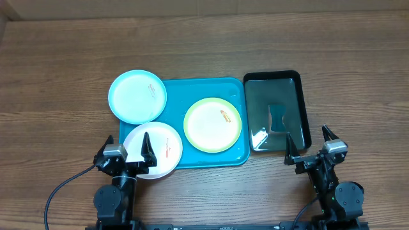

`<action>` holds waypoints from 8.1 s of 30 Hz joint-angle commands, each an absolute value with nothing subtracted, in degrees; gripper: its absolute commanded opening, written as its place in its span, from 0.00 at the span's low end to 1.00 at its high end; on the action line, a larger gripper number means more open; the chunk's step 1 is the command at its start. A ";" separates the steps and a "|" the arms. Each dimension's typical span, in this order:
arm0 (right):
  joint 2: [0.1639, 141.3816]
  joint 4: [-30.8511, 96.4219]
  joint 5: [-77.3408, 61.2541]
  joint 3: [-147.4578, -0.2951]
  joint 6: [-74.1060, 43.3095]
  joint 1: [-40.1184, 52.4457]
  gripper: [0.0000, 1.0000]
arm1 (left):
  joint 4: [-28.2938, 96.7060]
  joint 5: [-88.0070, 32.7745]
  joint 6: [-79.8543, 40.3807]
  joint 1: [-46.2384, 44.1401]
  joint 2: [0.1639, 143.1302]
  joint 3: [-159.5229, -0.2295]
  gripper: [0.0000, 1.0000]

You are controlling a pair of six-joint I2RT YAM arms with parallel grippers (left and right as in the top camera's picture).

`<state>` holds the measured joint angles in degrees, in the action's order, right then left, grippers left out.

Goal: Clean dirty plates on tray and stack at the side

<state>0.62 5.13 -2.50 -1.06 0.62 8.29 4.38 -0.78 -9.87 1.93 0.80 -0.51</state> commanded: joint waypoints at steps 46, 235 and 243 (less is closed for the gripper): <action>0.19 4.71 -1.74 -0.45 0.36 8.12 1.00 | 4.45 0.01 -8.78 2.28 0.32 -0.27 1.00; 0.19 4.71 -1.74 -0.45 0.36 8.12 1.00 | 55.13 -13.54 -13.34 -13.54 95.77 -70.87 0.38; 0.19 4.71 -1.74 -0.45 0.36 8.12 1.00 | 52.80 -14.13 -13.34 -13.54 100.49 -70.87 0.35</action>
<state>0.62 5.15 -2.48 -1.06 0.62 8.27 53.71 -14.26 -13.15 -13.43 99.24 -70.02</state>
